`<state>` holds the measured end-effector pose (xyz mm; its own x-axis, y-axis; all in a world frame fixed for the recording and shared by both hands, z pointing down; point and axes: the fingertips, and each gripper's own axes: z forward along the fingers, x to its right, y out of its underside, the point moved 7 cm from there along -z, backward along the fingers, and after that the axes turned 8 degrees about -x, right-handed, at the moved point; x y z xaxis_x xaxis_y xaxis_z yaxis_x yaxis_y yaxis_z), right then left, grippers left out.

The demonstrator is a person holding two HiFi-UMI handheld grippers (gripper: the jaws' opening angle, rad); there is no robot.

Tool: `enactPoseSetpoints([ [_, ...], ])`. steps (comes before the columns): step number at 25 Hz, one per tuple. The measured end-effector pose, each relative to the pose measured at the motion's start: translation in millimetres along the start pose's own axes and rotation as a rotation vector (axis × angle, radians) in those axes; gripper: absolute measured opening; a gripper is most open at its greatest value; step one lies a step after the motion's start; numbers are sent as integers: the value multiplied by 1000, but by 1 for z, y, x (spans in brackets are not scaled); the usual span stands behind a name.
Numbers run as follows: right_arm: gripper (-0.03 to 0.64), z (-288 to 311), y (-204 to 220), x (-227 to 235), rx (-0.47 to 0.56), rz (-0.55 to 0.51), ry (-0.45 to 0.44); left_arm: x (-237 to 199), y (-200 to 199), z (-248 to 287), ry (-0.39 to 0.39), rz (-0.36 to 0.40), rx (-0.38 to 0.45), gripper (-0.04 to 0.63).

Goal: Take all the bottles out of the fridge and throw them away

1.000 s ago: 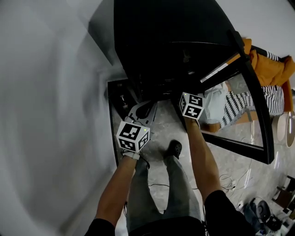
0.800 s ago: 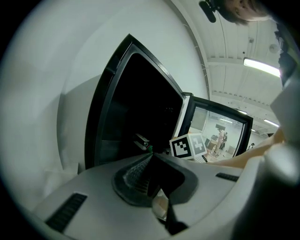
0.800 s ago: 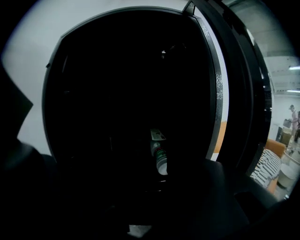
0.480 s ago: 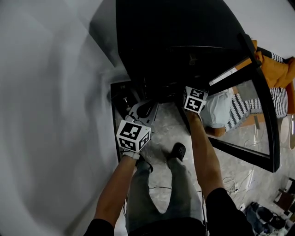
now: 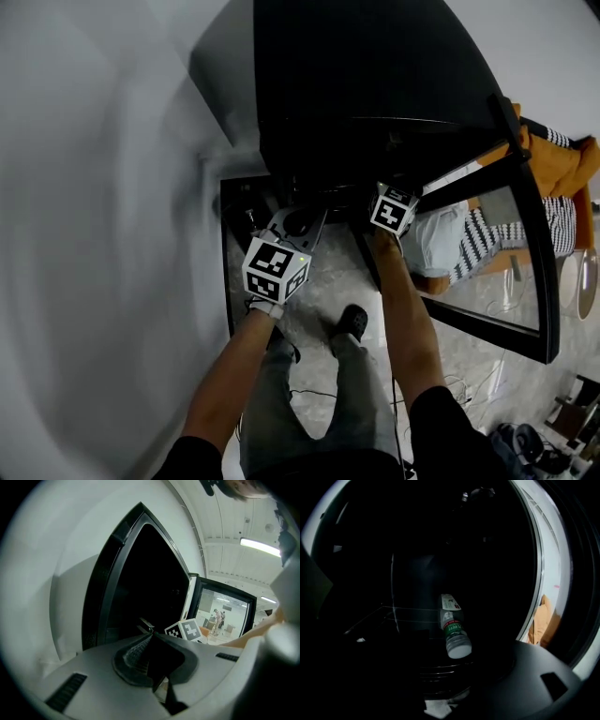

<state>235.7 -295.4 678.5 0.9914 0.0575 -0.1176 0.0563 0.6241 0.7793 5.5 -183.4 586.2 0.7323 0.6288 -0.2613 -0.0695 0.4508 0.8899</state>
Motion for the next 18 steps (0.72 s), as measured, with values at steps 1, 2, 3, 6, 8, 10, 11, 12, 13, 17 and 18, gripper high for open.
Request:
enactPoseSetpoints([
  [1,278,2,1,0,-4,4,-11,-2,-2,3,4,2,3,3],
  [2,278,5,1,-2,2,2,-27,-3,-4,6,8,4,6,3],
  [3,278,8,1,-3,13,-2,-47,-5,-6,9,13,4,8,3],
  [6,278,12,0,-5,33,-10,-80,-6,-10,21,23,1,16,4],
  [8,278,12,0,-6,30,-11,-77,-5,-11,29,31,1,15,3],
  [10,278,12,-2,-7,42,-14,-69,-3,-12,36,43,3,15,3],
  [11,278,11,-3,-8,46,-21,-62,-1,-13,39,48,5,17,3],
  [12,278,10,-4,-8,46,-26,-58,0,-13,41,53,7,18,3],
  [13,276,10,-4,-9,45,-26,-64,1,-13,42,56,10,18,3],
  [17,276,8,-3,-13,68,-12,-115,1,-12,42,57,11,15,3],
  [18,276,7,-4,-13,73,-19,-111,0,-12,42,55,10,14,3],
])
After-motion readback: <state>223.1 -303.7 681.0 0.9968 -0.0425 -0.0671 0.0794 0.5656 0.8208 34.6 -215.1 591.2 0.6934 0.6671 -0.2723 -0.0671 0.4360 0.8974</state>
